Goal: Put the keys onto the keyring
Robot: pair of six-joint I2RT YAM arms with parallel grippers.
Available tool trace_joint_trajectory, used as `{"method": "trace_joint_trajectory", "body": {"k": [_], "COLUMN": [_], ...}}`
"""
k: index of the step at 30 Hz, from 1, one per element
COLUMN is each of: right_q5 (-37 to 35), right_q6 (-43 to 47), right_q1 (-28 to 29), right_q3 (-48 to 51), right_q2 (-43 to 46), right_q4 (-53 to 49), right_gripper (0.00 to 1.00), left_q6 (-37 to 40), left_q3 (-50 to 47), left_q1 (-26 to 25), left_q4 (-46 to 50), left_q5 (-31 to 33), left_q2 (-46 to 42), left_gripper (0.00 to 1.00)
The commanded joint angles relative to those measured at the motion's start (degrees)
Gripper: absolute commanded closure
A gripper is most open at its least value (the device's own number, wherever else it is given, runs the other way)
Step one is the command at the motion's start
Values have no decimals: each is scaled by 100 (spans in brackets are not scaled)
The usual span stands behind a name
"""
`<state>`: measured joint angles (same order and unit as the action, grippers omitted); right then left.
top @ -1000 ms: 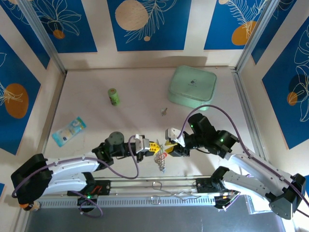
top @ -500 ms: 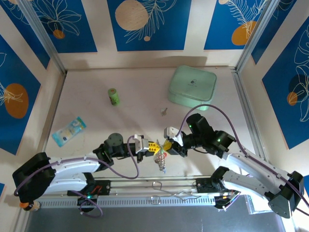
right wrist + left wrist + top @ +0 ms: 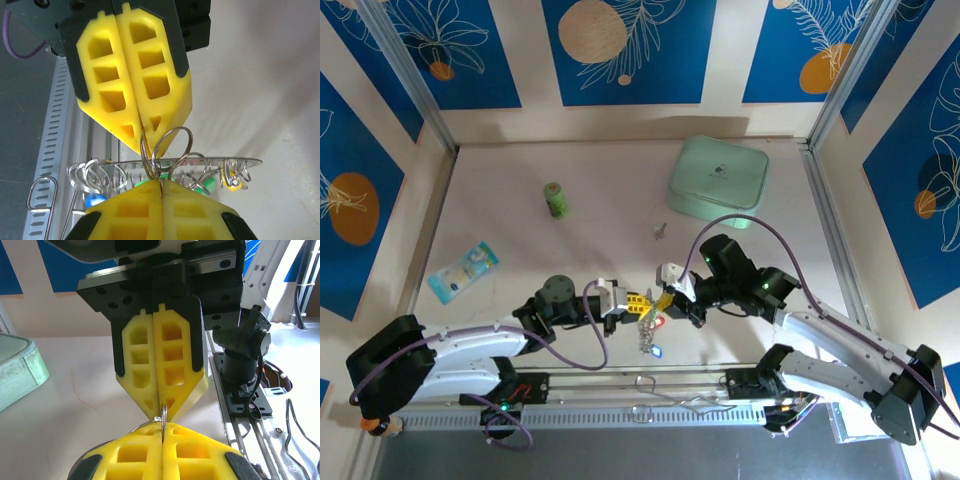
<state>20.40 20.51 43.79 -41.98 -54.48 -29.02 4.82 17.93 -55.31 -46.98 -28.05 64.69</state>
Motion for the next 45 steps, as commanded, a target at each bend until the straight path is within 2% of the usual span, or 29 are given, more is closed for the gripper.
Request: {"method": "trace_joint_trajectory", "body": {"k": [1,5,8,17,25,30,34,39,42,45], "right_q5": [-45,1,60,-77,-279,-270,61,-40,-89,-98], "right_q6": [-42,-89,-87,-417,-636,-632,-561,-508,-513,-500], "right_q1": [-28,-46,-46,2,68,85,103,230,259,267], "right_q3": [-7,148,238,525,759,788,777,728,737,720], "right_q2": [24,395,575,966,1212,1215,1170,1021,1000,980], "right_q4": [-183,64,207,874,1202,1408,1434,1518,1598,1618], "right_gripper": [91,70,68,68,68,68,68,69,73,81], "left_q6": [77,60,-32,-347,-429,-438,-460,-521,-548,-552], "left_q3": [236,167,115,-95,-297,-340,-361,-357,-352,-335], "left_q1": [-41,-39,-41,-41,-33,-33,-33,-33,-33,-34], "left_q4": [-489,-575,-783,-1642,-2122,-2346,-2598,-2887,-2999,-3010], "left_q5": [-204,-174,-170,89,303,191,39,-134,-171,-205], "left_q2": [-105,-15,113,514,536,532,654,851,919,934], "left_gripper": [100,100,100,100,100,100,100,100,100,100]}}
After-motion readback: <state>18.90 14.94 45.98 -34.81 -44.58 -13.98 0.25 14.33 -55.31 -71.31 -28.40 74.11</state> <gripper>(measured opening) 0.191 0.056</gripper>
